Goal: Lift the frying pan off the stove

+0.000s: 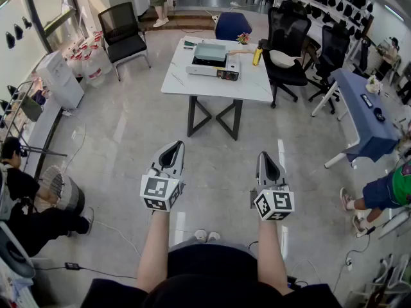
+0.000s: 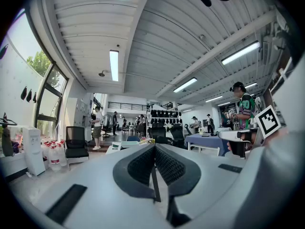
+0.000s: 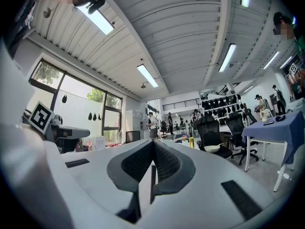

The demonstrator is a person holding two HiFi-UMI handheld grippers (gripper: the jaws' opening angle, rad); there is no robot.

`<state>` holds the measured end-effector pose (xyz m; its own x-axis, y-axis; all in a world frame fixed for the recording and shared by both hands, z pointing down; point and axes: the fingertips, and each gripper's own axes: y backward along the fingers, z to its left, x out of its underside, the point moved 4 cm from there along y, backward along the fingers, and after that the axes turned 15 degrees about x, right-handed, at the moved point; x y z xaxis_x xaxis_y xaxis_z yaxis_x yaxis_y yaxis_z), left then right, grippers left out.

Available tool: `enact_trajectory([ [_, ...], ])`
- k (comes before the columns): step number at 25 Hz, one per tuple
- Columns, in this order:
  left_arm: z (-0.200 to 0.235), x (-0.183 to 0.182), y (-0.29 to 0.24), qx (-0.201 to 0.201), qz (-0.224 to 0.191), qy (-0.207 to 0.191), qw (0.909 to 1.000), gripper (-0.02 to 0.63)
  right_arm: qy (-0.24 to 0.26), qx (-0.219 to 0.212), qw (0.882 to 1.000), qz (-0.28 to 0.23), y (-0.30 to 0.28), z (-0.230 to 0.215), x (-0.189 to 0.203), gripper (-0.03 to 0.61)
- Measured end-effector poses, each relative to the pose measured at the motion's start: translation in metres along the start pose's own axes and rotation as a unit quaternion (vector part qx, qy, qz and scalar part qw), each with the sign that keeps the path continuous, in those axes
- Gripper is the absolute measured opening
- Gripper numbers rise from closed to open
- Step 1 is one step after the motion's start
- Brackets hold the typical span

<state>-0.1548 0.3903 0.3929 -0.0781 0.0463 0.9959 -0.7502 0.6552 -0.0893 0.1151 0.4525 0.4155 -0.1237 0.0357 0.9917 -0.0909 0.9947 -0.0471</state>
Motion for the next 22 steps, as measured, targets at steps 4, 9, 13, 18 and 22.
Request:
enact_trajectory([
  [4,0.003,0.002,-0.003,0.0,0.002,0.003,1.0,0.017,-0.003,0.002,1.0,0.001,-0.005,0.0,0.0,0.002],
  [9,0.008,0.002,-0.003,0.0,0.002,0.006,1.0,0.017,-0.003,0.003,1.0,0.002,-0.009,0.003,-0.001,0.002],
  [13,0.011,0.004,-0.005,-0.002,0.0,0.007,1.0,0.017,-0.003,0.002,1.0,0.003,-0.012,0.004,0.001,0.002],
  [18,0.013,0.006,-0.007,-0.001,0.001,0.009,1.0,0.017,-0.019,-0.011,1.0,0.002,-0.014,0.004,0.002,0.002],
  [22,0.014,0.006,-0.01,0.001,0.002,0.01,0.9999,0.017,-0.016,-0.015,1.0,0.006,-0.016,0.005,0.004,0.002],
])
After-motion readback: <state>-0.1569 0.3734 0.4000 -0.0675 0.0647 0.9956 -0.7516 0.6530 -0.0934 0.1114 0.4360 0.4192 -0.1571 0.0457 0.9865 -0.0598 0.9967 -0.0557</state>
